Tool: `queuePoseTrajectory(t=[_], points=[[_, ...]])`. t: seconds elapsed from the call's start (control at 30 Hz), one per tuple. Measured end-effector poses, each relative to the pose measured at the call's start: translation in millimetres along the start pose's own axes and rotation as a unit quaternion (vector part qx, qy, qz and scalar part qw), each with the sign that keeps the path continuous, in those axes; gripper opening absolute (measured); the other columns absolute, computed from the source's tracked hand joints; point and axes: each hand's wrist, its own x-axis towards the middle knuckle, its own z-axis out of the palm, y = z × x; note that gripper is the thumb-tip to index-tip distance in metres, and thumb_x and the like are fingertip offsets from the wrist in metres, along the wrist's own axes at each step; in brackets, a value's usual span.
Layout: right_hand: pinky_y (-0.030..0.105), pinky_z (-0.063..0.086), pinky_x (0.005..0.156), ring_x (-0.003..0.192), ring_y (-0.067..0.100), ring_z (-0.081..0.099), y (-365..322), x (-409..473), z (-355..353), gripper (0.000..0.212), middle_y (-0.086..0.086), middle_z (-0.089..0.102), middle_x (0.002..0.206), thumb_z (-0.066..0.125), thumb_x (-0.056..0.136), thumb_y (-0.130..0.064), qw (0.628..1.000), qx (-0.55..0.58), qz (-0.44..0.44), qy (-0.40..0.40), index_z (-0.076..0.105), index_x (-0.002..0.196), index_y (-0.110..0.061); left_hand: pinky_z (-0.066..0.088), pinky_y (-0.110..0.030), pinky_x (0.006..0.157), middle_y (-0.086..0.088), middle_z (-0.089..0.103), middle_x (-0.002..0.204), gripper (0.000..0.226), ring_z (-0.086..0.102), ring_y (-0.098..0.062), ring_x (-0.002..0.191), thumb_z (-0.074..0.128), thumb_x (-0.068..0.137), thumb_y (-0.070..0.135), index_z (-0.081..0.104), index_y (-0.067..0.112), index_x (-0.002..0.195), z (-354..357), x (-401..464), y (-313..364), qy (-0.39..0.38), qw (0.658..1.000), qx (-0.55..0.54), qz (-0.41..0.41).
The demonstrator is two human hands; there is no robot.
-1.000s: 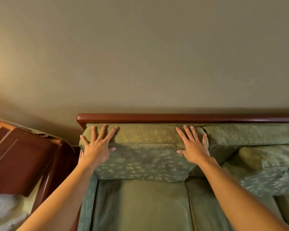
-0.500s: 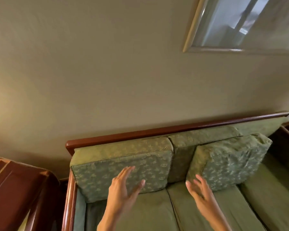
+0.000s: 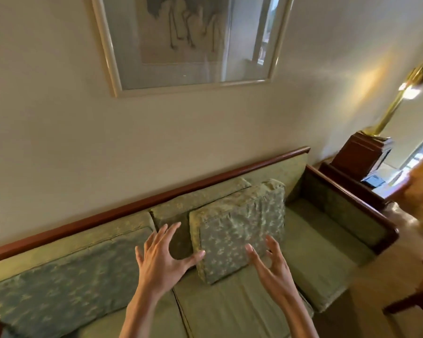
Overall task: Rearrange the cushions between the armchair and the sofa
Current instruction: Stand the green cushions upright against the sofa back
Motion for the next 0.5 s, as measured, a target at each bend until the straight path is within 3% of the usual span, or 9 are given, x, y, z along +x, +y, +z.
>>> queuePoseTrajectory(t=[0.2,0.37,0.5], points=[[0.045,0.042,0.111,0.136,0.011,0.043,30,16,-107,0.088,-0.014,0.041,0.151,0.062,0.068,-0.086,1.000,0.029,-0.001,-0.010,0.030,0.143,-0.052,0.006,-0.063,0.119,0.011,0.024,0.163,0.114,0.018,-0.019,0.151,0.044,0.050,0.105,0.028,0.052,0.149,79,-1,89,-0.024,0.999,-0.021,0.014],[0.034,0.038,0.109,0.140,0.011,0.037,42,42,-163,0.090,-0.011,0.032,0.158,0.061,0.076,-0.078,1.000,0.019,-0.012,-0.021,0.024,0.151,-0.044,0.002,-0.065,0.119,0.011,0.024,0.163,0.115,0.018,-0.018,0.150,0.040,0.048,0.106,0.029,0.052,0.149,121,17,137,-0.035,0.999,0.006,0.020],[0.030,0.031,0.109,0.141,0.005,0.032,48,76,-186,0.094,-0.017,0.026,0.160,0.057,0.077,-0.082,0.998,-0.027,-0.043,-0.039,0.016,0.153,-0.045,0.001,-0.067,0.117,0.010,0.025,0.163,0.115,0.021,-0.021,0.150,0.040,0.046,0.106,0.029,0.054,0.148,147,40,147,-0.030,0.999,0.013,-0.017]])
